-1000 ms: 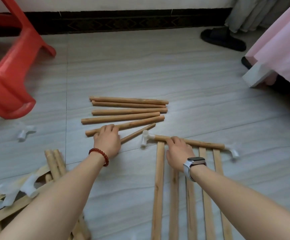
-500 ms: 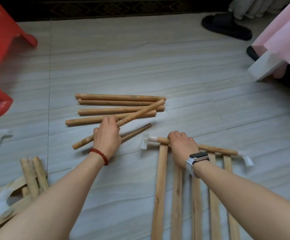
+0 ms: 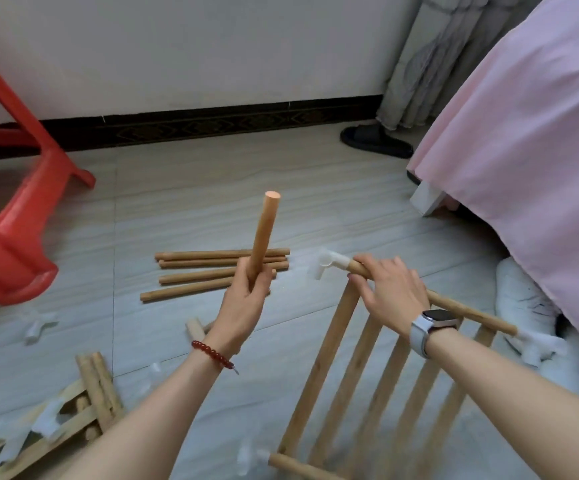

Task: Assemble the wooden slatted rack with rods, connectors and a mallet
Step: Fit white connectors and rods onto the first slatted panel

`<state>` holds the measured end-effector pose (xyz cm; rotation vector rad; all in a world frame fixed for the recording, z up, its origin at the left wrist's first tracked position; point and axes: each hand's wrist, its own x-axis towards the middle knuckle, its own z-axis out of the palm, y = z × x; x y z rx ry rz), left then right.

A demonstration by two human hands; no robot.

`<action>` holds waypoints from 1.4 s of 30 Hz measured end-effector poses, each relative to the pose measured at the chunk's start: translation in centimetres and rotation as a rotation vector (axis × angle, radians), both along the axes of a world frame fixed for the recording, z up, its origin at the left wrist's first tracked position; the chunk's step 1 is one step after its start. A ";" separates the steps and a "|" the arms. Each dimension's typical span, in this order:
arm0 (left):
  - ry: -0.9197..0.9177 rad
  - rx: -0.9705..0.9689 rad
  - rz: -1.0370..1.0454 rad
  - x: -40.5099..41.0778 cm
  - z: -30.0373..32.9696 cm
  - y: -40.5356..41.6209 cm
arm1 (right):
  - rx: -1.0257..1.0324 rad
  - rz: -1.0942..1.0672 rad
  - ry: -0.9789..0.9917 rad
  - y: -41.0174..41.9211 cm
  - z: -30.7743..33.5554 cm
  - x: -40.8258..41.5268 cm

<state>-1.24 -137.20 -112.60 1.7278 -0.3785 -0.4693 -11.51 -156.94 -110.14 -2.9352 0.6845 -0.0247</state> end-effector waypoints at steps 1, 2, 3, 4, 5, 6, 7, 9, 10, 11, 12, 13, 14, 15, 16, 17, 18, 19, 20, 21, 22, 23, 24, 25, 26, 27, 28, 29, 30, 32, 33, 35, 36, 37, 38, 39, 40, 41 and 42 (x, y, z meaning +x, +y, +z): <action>-0.012 0.025 -0.040 -1.0 0.6 0.0 | 0.005 0.006 -0.020 -0.1 1.5 -0.9; -0.033 0.069 -0.068 -1.8 0.8 0.2 | 0.017 0.014 -0.038 -0.1 2.8 -1.6; -0.049 0.096 -0.086 -2.7 1.1 0.4 | 0.026 0.017 -0.053 0.0 3.9 -2.5; -0.069 0.132 -0.098 -3.4 1.2 0.8 | 0.027 0.011 -0.068 0.1 4.9 -3.4; -0.092 0.164 -0.120 -3.9 1.2 1.1 | 0.025 0.002 -0.079 0.2 5.7 -4.1; -0.122 0.219 -0.150 -4.4 1.4 1.6 | 0.023 -0.006 -0.088 0.4 6.4 -4.8; -0.172 0.287 -0.189 -4.7 1.6 2.0 | 0.026 -0.008 -0.093 0.4 7.1 -5.4; -0.287 0.453 -0.272 -5.0 2.3 2.7 | 0.063 -0.016 -0.091 0.6 8.4 -6.4; -0.341 0.523 -0.300 -5.1 2.8 2.9 | 0.090 -0.024 -0.084 0.7 9.0 -6.8; -0.384 0.556 -0.315 -5.2 3.2 3.0 | 0.117 -0.035 -0.077 0.8 9.4 -7.0; -0.403 0.563 -0.325 -5.4 3.6 3.0 | 0.135 -0.042 -0.074 0.9 9.7 -7.2; -0.417 0.540 -0.335 -5.7 4.1 2.9 | 0.144 -0.049 -0.075 1.1 9.9 -7.4; -0.426 0.516 -0.347 -6.1 4.5 2.7 | 0.150 -0.054 -0.081 1.2 10.1 -7.5; -0.429 0.485 -0.353 -6.5 4.9 2.3 | 0.153 -0.061 -0.087 1.3 10.3 -7.6; -0.423 0.451 -0.359 -6.9 5.2 2.0 | 0.156 -0.067 -0.087 1.4 10.5 -7.7; -0.418 0.413 -0.366 -7.2 5.2 1.6 | 0.157 -0.070 -0.084 1.5 10.6 -7.9; -0.407 0.388 -0.375 -7.5 5.2 1.2 | 0.159 -0.070 -0.079 1.5 10.8 -8.1; -0.403 0.373 -0.387 -7.7 5.1 0.8 | 0.165 -0.071 -0.075 1.5 10.9 -8.4; -0.408 0.365 -0.402 -7.9 4.9 0.4 | 0.173 -0.073 -0.071 1.5 11.1 -8.7; -0.418 0.353 -0.416 -8.0 4.8 0.0 | 0.181 -0.071 -0.066 1.5 11.3 -8.9; -0.424 0.339 -0.427 -8.1 4.8 -0.2 | 0.188 -0.065 -0.064 1.4 11.6 -9.1; -0.429 0.316 -0.434 -8.2 4.9 -0.5 | 0.192 -0.059 -0.065 1.4 11.8 -9.2; -0.431 0.291 -0.436 -8.2 5.0 -0.7 | 0.191 -0.053 -0.065 1.4 12.0 -9.3; -0.432 0.265 -0.436 -8.3 5.0 -0.9 | 0.189 -0.053 -0.067 1.3 12.2 -9.4; -0.429 0.241 -0.436 -8.3 5.1 -1.0 | 0.191 -0.058 -0.073 1.3 12.4 -9.4; -0.419 0.218 -0.435 -8.3 5.2 -1.2 | 0.195 -0.067 -0.077 1.2 12.5 -9.5; -0.402 0.199 -0.436 -8.4 5.3 -1.3 | 0.198 -0.074 -0.078 1.1 12.6 -9.5; -0.384 0.180 -0.436 -8.5 5.5 -1.3 | 0.198 -0.080 -0.080 1.0 12.7 -9.6; -0.369 0.158 -0.439 -8.5 5.6 -1.4 | 0.197 -0.086 -0.084 1.0 12.8 -9.6; -0.338 0.117 -0.447 -8.5 6.0 -1.5 | 0.195 -0.088 -0.096 0.9 13.0 -9.5; -0.323 0.103 -0.449 -8.5 6.1 -1.5 | 0.196 -0.085 -0.101 1.0 13.0 -9.5; -0.311 0.086 -0.449 -8.5 6.4 -1.6 | 0.202 -0.080 -0.117 1.0 13.1 -9.4; -0.313 0.081 -0.447 -8.4 6.6 -1.7 | 0.202 -0.078 -0.126 1.1 13.2 -9.4; -0.317 0.077 -0.442 -8.4 6.7 -1.7 | 0.199 -0.075 -0.132 1.1 13.3 -9.4; -0.320 0.075 -0.438 -8.4 6.9 -1.7 | 0.195 -0.068 -0.137 1.1 13.4 -9.4; -0.321 0.073 -0.434 -8.3 7.1 -1.7 | 0.192 -0.061 -0.144 1.2 13.5 -9.4; -0.324 0.070 -0.431 -8.3 7.2 -1.7 | 0.192 -0.053 -0.153 1.2 13.5 -9.4; -0.326 0.067 -0.429 -8.2 7.4 -1.7 | 0.192 -0.048 -0.160 1.2 13.5 -9.3; -0.330 0.067 -0.427 -8.2 7.6 -1.7 | 0.192 -0.043 -0.165 1.2 13.5 -9.4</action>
